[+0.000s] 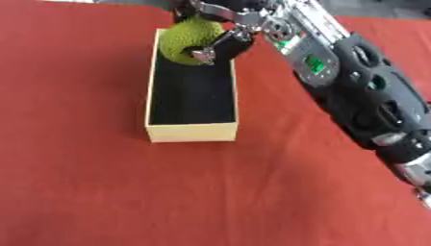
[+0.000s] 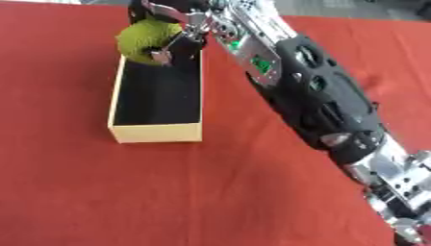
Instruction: Pick up objects on the table and place them in the box.
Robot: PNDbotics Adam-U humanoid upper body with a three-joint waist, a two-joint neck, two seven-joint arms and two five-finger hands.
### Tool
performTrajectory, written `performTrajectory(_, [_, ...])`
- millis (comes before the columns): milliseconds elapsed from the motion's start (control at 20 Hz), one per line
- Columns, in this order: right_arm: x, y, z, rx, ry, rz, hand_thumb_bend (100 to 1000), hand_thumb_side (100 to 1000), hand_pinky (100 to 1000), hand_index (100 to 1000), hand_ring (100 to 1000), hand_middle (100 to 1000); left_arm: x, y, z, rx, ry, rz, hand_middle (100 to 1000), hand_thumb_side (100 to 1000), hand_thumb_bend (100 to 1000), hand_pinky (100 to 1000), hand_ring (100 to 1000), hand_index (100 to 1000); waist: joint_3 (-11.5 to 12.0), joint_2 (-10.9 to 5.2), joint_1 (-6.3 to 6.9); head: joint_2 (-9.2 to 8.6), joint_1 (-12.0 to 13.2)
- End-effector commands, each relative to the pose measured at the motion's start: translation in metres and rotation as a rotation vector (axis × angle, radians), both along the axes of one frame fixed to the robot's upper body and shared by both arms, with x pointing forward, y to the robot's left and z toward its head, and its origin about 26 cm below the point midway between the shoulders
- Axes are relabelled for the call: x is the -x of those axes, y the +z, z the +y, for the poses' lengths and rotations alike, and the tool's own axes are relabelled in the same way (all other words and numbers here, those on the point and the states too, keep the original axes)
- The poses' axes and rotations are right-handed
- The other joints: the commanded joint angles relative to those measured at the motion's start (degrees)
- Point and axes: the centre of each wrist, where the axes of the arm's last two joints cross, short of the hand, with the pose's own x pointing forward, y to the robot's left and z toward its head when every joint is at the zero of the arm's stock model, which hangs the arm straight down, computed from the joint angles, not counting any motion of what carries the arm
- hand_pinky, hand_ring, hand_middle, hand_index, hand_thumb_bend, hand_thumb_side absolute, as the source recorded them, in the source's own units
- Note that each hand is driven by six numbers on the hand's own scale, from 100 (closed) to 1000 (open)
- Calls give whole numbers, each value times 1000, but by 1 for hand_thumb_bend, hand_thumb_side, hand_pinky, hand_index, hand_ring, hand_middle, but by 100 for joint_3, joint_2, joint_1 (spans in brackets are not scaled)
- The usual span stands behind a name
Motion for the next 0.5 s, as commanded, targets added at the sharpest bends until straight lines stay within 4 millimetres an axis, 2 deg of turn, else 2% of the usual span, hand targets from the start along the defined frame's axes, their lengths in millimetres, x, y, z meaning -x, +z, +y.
performTrajectory(50, [-5, 3, -3, -23, -48, -23, 100, 100, 705, 553, 572, 495, 1, 10, 1, -32, -6, -22, 836, 704, 186, 595, 786, 697, 17, -139, 50, -19, 1])
performTrajectory(250, [-10, -10, 2, -18, -60, -6, 100, 100, 711, 573, 592, 514, 0, 10, 1, -32, -9, -24, 837, 704, 186, 595, 786, 697, 32, -127, 56, -16, -9])
performTrajectory(350, [-12, -15, 5, -2, -57, 4, 100, 100, 726, 618, 628, 555, 0, 10, 1, -32, -9, -24, 837, 704, 186, 595, 786, 697, 38, -124, 56, -14, -8])
performTrajectory(450, [-13, -18, 6, 36, -50, 17, 104, 100, 777, 743, 726, 677, 0, 10, 1, -31, -9, -24, 837, 705, 186, 595, 787, 697, 42, -124, 52, -16, -6])
performTrajectory(500, [-13, -18, 6, 60, -44, 22, 174, 100, 822, 832, 811, 782, 0, 10, 1, -31, -9, -24, 837, 705, 187, 595, 787, 697, 43, -125, 49, -17, -4])
